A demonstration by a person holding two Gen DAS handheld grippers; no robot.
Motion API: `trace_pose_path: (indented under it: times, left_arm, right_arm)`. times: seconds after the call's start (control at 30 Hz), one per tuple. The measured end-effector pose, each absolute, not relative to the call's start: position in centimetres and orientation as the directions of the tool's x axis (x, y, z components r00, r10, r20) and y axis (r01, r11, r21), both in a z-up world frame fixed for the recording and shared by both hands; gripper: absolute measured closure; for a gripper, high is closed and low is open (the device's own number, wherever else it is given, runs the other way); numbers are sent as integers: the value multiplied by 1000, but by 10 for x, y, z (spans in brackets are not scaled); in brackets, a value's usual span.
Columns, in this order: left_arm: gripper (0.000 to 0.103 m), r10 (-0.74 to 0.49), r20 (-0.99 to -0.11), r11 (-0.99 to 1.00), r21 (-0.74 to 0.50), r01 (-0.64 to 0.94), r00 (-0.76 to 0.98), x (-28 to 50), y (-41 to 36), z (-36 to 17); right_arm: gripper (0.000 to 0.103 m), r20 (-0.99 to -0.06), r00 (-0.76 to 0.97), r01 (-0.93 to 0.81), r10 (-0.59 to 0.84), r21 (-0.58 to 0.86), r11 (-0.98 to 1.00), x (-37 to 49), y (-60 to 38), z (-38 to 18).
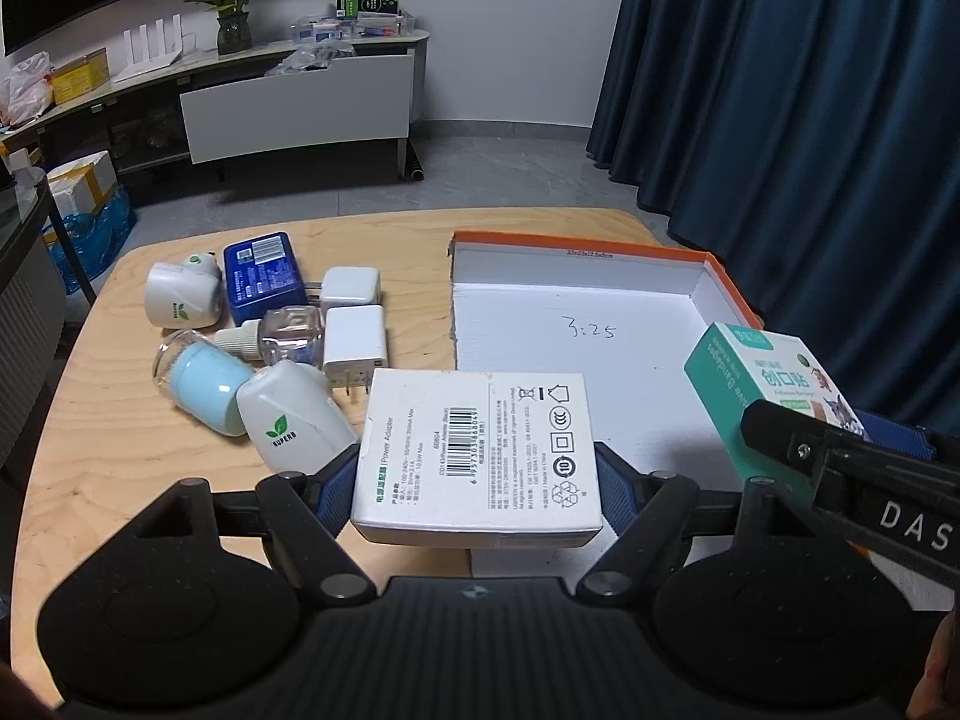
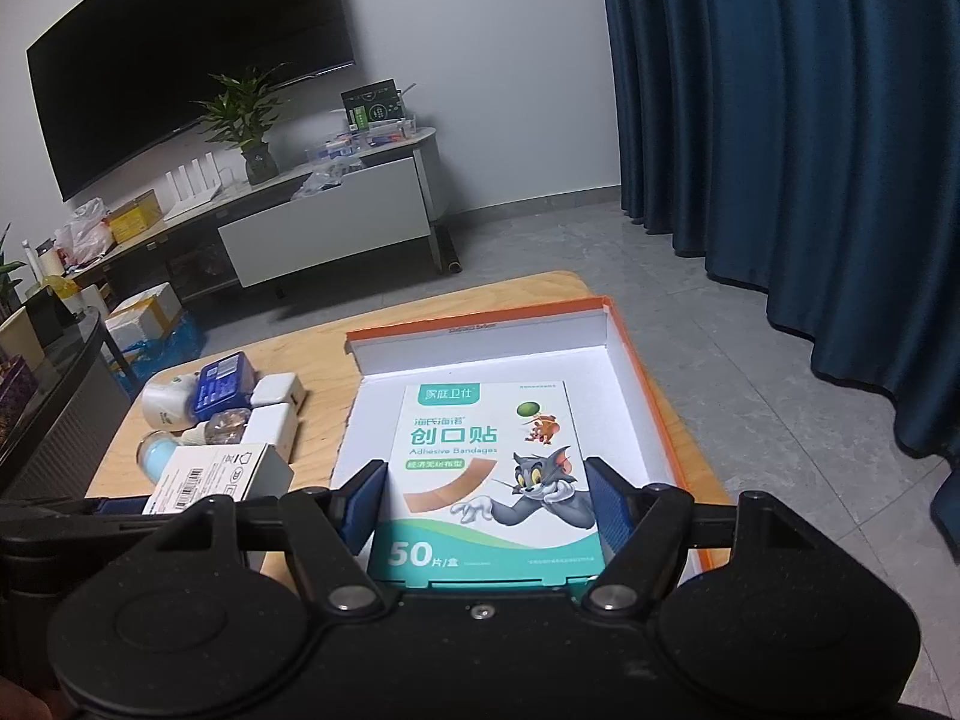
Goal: Organize rigid objects
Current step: 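Carry both boxes into the orange-rimmed tray and open both tools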
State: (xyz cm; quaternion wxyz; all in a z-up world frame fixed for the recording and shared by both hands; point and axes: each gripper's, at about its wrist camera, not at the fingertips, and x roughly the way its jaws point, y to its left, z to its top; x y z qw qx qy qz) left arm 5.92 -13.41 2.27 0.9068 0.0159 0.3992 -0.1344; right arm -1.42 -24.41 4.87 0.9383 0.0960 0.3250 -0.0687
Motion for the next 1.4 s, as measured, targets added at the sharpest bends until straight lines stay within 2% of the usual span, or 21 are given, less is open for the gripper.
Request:
trace_pose_path:
  times: [1.4]
  left_arm:
    - [24,-248,-746,953,-71,296,618,123,-180,11]
  right_arm:
    - [19,-660,741,221,-124,65,973,76,-285,32]
